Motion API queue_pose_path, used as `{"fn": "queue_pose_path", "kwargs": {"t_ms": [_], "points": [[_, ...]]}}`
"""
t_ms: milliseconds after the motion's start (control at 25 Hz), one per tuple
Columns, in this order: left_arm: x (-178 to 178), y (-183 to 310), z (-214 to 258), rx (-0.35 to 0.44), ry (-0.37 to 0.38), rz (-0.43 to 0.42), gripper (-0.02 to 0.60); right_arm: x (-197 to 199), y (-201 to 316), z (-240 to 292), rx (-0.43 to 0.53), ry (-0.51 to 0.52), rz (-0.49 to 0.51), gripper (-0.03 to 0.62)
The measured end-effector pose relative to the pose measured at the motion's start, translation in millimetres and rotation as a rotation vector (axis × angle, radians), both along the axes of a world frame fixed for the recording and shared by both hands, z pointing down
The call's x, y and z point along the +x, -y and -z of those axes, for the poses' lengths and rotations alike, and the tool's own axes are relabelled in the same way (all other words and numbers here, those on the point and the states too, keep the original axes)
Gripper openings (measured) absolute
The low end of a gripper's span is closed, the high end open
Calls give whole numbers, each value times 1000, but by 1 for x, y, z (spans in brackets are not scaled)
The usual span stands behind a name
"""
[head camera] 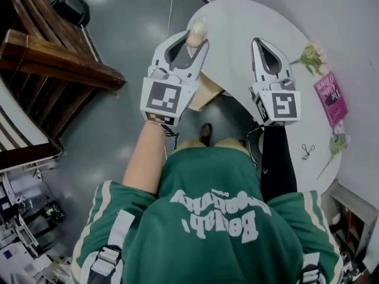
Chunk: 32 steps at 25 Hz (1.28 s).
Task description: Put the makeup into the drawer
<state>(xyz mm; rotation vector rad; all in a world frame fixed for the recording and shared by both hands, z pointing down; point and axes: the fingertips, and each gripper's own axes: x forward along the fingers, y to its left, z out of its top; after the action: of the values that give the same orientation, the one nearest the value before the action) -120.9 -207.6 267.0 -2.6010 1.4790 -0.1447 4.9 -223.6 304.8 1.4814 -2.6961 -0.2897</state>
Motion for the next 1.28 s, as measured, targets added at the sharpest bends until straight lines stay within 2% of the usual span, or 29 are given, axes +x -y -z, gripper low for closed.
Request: {"fn": "queue_pose_path", "kwargs": {"t_ms": [120,280,360,640,840,920,1200,1240,1280], "points": [[-22,7,-26,-53,16,21,160,-23,-1,-4,-12,-14,16,9],[-43,20,-109,-218,71,41,158,-34,-3,-6,-14,-39,18,9],[-50,21,-162,-316,114,51,158,-32,-5,-7,-17,-50,12,9],[-59,-7,-331,-693,185,55,159,-25,-6,-7,-28,-75,-16,9],[-73,-44,-414,-936,266,79,169,-22,-9,-6,-33,-73,-26,9],[-75,-53,-427,-971,290,83,172,-20,-12,-7,-40,-78,-30,9],[-76,-47,-426,-942,281,82,185,-16,-14,-15,-54,-76,-47,9],[-76,-46,-425,-937,273,88,199,-17,-15,-14,-52,-77,-46,9],[-75,-44,-422,-922,263,94,287,-18,-16,-13,-49,-80,-44,9]]}}
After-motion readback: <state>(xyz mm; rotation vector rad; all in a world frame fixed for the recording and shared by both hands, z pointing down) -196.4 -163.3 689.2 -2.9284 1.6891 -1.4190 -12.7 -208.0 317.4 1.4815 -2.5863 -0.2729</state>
